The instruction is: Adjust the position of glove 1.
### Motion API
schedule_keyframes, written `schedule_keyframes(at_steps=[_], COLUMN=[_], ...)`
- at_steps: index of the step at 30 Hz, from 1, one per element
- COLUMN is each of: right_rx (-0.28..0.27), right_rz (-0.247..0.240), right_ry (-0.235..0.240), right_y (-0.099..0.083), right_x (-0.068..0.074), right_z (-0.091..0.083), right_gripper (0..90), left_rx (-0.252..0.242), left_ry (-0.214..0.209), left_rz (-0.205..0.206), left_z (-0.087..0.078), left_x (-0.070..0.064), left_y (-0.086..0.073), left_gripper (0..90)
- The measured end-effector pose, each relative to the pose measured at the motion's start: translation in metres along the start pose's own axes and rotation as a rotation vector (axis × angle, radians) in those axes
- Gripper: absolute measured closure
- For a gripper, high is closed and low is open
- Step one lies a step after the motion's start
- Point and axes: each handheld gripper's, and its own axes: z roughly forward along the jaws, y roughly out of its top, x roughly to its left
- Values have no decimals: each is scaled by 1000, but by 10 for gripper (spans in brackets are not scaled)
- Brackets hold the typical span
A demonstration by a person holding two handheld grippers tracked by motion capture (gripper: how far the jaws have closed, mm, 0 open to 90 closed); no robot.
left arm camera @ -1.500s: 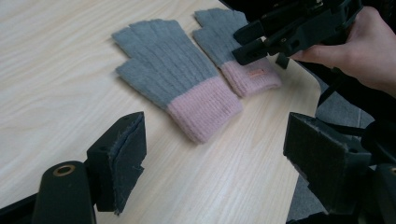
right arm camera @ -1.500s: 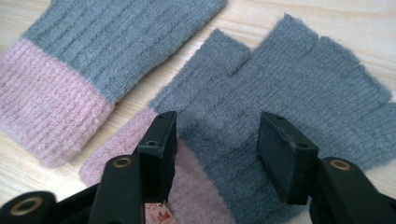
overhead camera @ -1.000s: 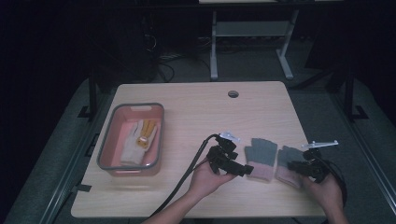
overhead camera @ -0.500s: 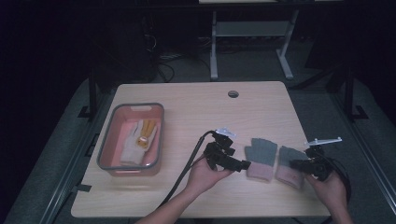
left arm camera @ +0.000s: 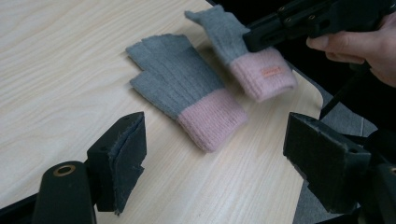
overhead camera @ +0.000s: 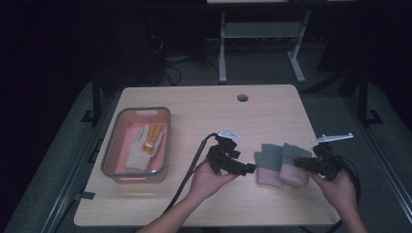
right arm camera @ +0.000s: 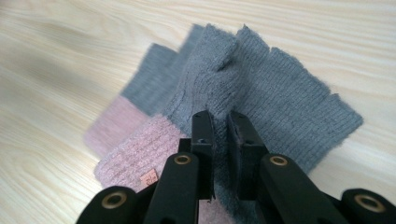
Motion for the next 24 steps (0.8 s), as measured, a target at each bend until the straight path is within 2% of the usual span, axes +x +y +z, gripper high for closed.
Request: schedule_keyframes(at_steps=[9, 14, 19, 24], right_rx=[9, 20, 24, 40], right_rz=[-36, -48, -65, -72], right_ry=[25, 23, 36, 28], right_y=[16, 20, 26, 28], right_x=[21, 26, 34, 36], right_z=[17, 29, 37, 44], right_gripper=[815, 813, 812, 805], left_rx=[5, -5, -8, -5], left_ry=[1, -7, -2, 0], left_rz=[-4, -30, -38, -36], left_z=[0, -2, -5, -5], left_x=[2, 5, 9, 9], left_y=[-2, -3, -5, -6], left_gripper=[212, 212, 212, 212])
